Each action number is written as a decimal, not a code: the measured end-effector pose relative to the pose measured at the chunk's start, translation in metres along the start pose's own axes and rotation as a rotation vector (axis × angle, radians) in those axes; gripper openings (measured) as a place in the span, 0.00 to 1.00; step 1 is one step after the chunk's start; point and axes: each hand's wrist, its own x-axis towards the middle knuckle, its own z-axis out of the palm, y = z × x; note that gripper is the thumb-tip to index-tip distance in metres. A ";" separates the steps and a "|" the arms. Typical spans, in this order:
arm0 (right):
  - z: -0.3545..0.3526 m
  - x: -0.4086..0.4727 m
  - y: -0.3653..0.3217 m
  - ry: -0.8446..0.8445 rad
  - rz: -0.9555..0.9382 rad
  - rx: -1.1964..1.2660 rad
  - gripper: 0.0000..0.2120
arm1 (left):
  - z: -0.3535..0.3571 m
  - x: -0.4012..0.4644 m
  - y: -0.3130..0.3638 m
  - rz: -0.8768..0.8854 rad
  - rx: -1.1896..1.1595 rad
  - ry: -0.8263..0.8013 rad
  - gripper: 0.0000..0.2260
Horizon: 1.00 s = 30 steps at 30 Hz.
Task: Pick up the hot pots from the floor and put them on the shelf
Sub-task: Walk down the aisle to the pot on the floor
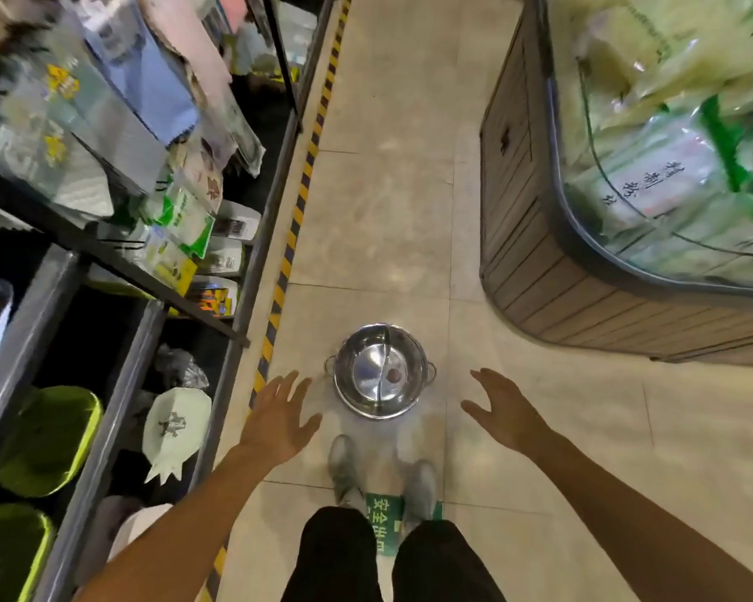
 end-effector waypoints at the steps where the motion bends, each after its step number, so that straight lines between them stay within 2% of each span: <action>1: 0.002 0.013 0.003 0.007 0.028 0.007 0.32 | 0.004 0.022 -0.005 0.001 -0.011 -0.015 0.35; 5: 0.033 0.081 0.024 0.027 0.066 0.033 0.32 | 0.038 0.112 -0.028 0.010 -0.001 -0.047 0.33; 9: 0.098 0.168 0.065 0.009 0.102 0.046 0.33 | 0.104 0.195 -0.044 -0.055 -0.106 -0.079 0.32; 15: 0.244 0.316 0.157 -0.053 0.129 0.086 0.37 | 0.267 0.321 -0.073 -0.171 -0.129 -0.175 0.36; 18: 0.312 0.382 0.198 -0.037 0.174 0.138 0.42 | 0.348 0.381 -0.087 -0.260 -0.231 -0.197 0.39; 22: 0.381 0.447 0.232 0.021 0.203 0.212 0.51 | 0.424 0.444 -0.100 -0.314 -0.260 -0.086 0.46; 27: 0.427 0.483 0.255 0.119 0.194 0.271 0.51 | 0.472 0.489 -0.114 -0.346 -0.407 0.055 0.52; 30: 0.436 0.491 0.260 0.171 0.220 0.329 0.50 | 0.485 0.496 -0.122 -0.327 -0.505 0.114 0.50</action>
